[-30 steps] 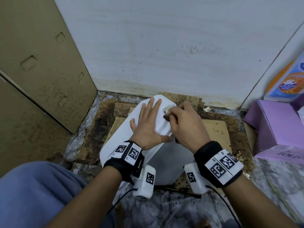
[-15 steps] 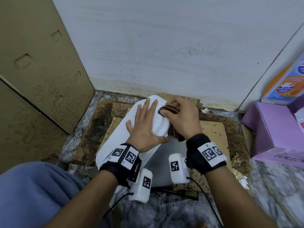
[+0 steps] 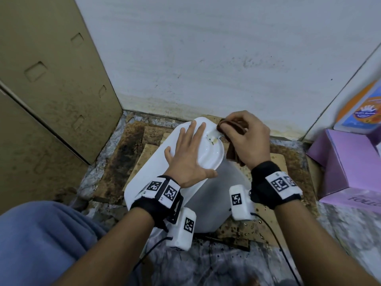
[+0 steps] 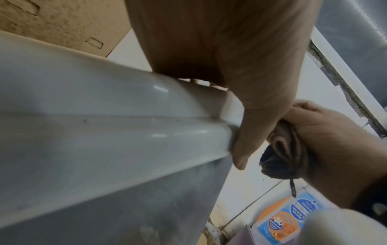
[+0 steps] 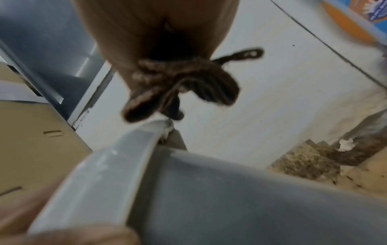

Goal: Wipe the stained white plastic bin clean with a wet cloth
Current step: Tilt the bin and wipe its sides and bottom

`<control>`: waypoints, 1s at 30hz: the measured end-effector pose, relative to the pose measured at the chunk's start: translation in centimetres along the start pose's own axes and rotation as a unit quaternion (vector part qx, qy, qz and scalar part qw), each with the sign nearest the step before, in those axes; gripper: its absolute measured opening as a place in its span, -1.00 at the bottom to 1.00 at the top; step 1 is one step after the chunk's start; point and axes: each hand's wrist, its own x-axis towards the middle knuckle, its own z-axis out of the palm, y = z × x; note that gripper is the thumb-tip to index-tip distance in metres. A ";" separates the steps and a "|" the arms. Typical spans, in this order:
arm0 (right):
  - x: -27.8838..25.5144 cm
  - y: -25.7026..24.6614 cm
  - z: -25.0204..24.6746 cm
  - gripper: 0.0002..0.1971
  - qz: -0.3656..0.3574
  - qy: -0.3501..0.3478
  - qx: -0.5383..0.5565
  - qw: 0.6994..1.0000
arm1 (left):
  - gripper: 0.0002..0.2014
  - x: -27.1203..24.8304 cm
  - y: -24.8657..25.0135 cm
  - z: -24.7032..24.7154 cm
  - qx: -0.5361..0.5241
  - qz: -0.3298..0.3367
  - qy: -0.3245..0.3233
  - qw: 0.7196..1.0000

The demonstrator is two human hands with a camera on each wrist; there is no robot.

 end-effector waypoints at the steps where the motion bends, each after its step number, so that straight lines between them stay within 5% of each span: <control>1: 0.1 -0.3 -0.3 -0.87 -0.008 -0.053 0.003 0.999 | 0.25 0.1 0.1 0.0 -0.001 0.000 0.000 1.000; 3: 0.1 -0.7 -0.5 -0.83 -0.026 -0.124 -0.009 0.992 | 0.26 0.2 0.1 0.0 -0.001 0.000 -0.001 1.000; 7: -0.3 -0.7 0.3 -0.83 -0.030 -0.135 0.003 0.990 | 0.26 0.0 -0.1 -0.1 -0.007 -0.001 0.008 1.000; 15: -2.3 -0.5 3.0 -0.86 -0.072 -0.008 -0.120 0.990 | 0.26 -0.1 0.1 0.2 -0.016 -0.004 0.007 1.000; 19: -0.8 0.0 1.2 -0.88 0.007 0.136 -0.021 0.990 | 0.24 0.2 0.5 0.1 0.003 -0.001 -0.010 1.000; 22: -0.5 0.0 -0.2 -0.76 0.013 0.042 0.045 0.998 | 0.23 0.2 0.6 0.0 0.005 -0.006 -0.010 1.000; 25: -1.3 0.1 -0.3 -0.68 -0.050 -0.092 -0.016 0.994 | 0.24 0.4 0.5 -0.1 0.002 -0.006 -0.009 1.000; 30: -1.0 0.1 0.5 -0.77 -0.095 -0.074 -0.044 0.992 | 0.24 0.1 0.2 0.1 0.001 -0.002 -0.007 1.000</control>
